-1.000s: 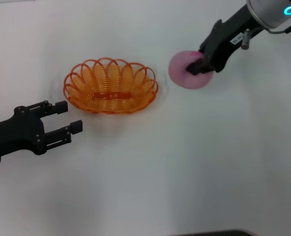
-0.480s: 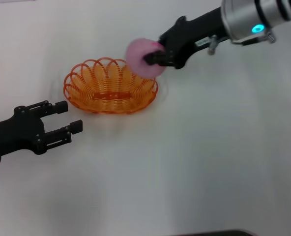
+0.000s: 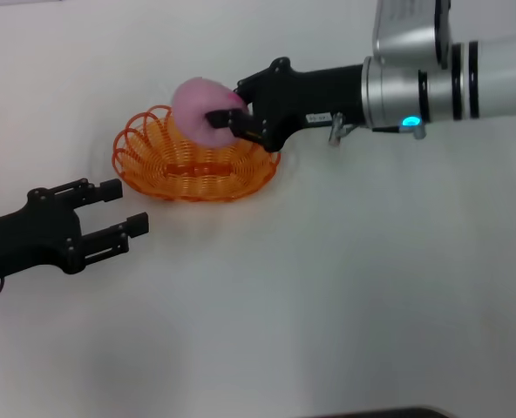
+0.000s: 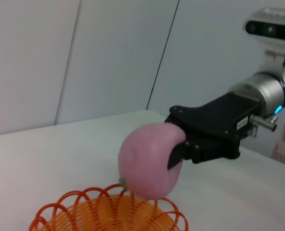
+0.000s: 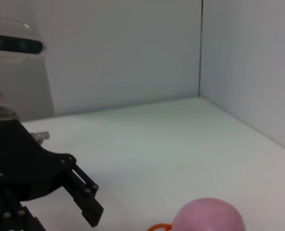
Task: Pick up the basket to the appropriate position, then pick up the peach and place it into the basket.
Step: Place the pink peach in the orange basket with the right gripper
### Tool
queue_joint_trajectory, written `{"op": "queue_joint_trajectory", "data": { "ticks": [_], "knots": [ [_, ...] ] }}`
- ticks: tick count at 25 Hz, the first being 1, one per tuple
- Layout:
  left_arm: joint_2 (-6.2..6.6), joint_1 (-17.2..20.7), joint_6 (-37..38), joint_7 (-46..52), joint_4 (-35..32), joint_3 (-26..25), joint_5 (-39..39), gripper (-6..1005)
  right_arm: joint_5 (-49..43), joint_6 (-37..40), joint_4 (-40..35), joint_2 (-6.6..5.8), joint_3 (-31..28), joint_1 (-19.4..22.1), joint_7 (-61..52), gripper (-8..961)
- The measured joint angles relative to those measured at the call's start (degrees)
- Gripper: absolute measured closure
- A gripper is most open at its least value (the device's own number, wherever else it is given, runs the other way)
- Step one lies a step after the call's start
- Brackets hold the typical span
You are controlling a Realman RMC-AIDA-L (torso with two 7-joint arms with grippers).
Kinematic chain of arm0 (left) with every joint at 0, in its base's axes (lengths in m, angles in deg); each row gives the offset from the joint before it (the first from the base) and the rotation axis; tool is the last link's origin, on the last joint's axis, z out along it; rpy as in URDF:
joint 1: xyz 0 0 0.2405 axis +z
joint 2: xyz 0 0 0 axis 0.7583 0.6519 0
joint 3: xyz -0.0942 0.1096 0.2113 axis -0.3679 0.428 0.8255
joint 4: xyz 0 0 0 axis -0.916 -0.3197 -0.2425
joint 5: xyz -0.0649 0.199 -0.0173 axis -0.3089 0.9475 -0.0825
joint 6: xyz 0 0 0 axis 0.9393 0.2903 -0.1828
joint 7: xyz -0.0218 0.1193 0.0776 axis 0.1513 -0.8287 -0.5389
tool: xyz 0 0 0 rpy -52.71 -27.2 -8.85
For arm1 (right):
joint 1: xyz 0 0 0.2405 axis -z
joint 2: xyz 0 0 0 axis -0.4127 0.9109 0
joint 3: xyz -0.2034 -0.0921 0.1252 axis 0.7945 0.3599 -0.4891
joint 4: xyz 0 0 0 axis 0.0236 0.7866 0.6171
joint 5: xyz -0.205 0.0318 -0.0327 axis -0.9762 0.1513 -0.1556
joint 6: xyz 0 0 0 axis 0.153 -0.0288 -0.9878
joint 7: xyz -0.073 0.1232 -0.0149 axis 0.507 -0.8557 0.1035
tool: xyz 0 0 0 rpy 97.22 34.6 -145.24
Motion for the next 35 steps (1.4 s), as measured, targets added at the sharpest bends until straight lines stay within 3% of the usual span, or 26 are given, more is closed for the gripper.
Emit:
{"op": "queue_joint_trajectory", "data": {
  "ticks": [10,20,25,31,35],
  "knots": [
    [-0.07,0.21,-0.26,-0.09,0.58,-0.15,-0.19,325,13.28,-3.30,12.36,0.60,2.31,-1.64,16.14,799],
    [-0.10,-0.25,-0.50,-0.20,1.17,-0.07,-0.13,325,15.09,-3.71,13.45,0.68,2.95,-1.65,17.89,798],
    [-0.10,-0.29,-0.69,-0.28,1.29,0.01,-0.08,325,15.13,-4.44,13.50,0.69,3.46,-1.76,17.66,690],
    [-0.09,-0.28,-1.40,-0.28,1.29,0.00,-0.04,325,15.18,-4.55,13.97,0.69,3.51,-2.49,17.11,445],
    [-0.15,-0.22,-1.41,-0.28,1.29,0.01,-0.01,325,15.19,-4.78,13.99,0.69,3.51,-2.56,17.10,353]
  ]
}}
